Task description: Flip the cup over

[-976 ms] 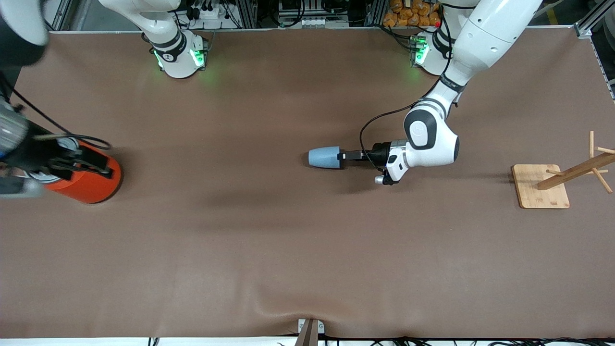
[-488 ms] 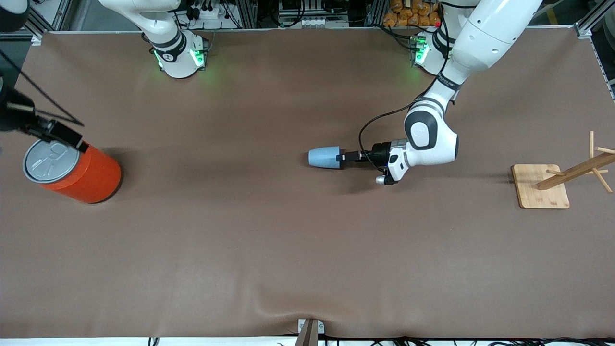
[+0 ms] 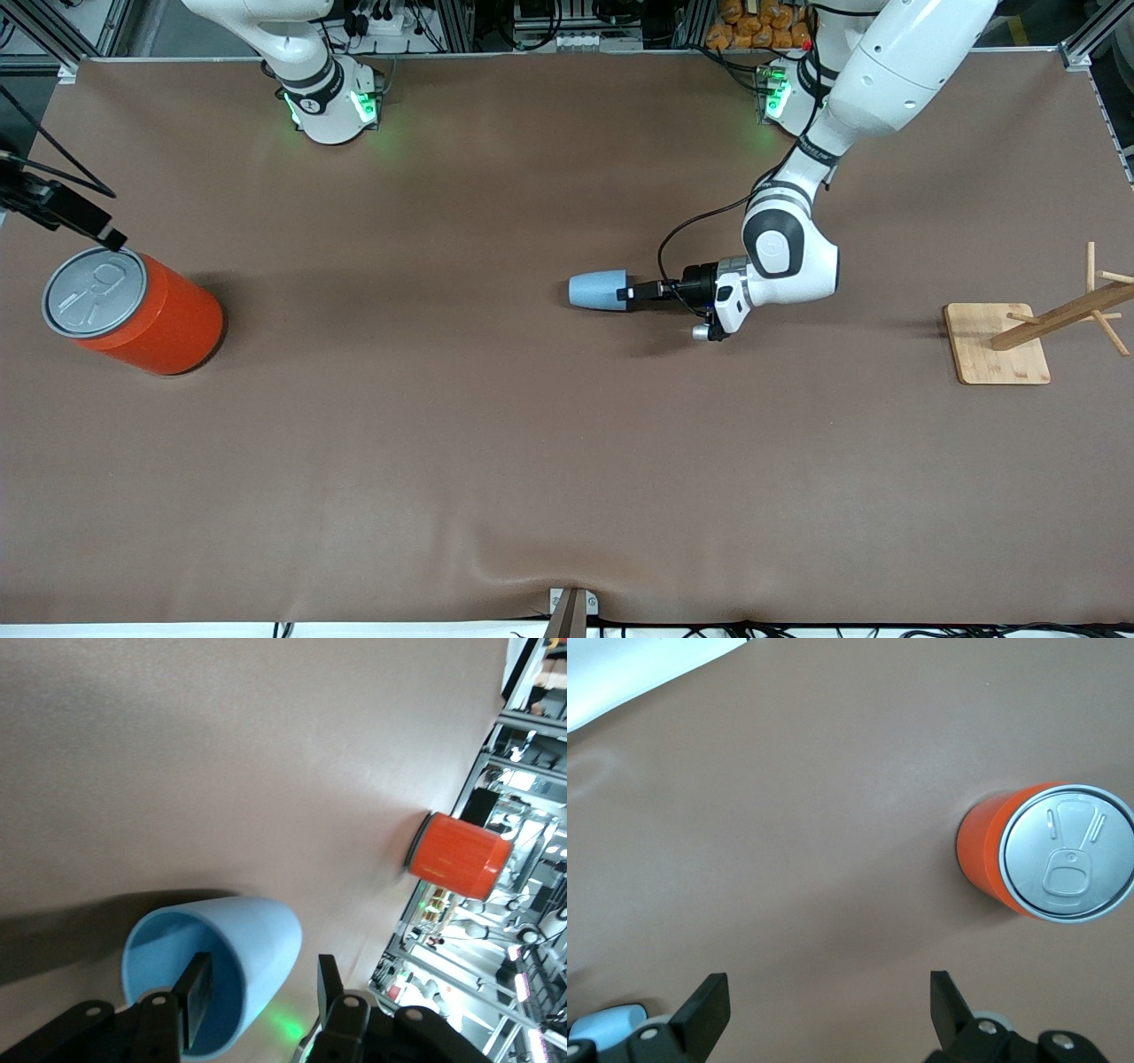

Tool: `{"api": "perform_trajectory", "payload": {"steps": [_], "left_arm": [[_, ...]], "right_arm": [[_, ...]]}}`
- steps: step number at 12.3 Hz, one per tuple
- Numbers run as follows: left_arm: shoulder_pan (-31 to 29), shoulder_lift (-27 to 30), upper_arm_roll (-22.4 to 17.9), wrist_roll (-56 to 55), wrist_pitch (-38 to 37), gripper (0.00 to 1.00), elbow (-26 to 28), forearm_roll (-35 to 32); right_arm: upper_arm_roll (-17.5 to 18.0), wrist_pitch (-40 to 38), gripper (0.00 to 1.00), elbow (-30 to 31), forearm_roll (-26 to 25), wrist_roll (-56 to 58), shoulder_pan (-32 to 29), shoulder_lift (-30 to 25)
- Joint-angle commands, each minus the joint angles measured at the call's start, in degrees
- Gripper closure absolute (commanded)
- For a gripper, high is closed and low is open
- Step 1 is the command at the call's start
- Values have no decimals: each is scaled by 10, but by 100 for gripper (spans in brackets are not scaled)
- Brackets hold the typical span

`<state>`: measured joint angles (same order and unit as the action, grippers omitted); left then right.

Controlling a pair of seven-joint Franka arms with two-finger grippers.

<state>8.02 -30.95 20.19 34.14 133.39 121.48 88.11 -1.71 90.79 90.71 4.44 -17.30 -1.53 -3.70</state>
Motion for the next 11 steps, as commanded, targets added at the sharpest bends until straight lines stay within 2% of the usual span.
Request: {"api": "perform_trajectory", "payload": {"steps": [1,2,3,4,6,11], "left_arm": [[2,-5,4,14,-13,62,-5,44],[2,-5,4,15,-23,83,-5,56],[2,-6,4,15,-26,95,-4,72],[2,-9,4,15,-26,100,-5,80],[1,-20,4,35,-26,100,-5,80],[-30,-14,4,40,-30,100,-9,77]], "right_arm": [[-22,-37,0,-37,35,70,4,19],[-23,-38,0,-44,24,91,3,28],[-23,-40,0,-63,12,89,3,34],[-22,-41,0,-75,8,90,6,38],[-11,-43,0,-80,-36,90,14,43],[-11,-83,0,-92,-34,84,9,42]]}}
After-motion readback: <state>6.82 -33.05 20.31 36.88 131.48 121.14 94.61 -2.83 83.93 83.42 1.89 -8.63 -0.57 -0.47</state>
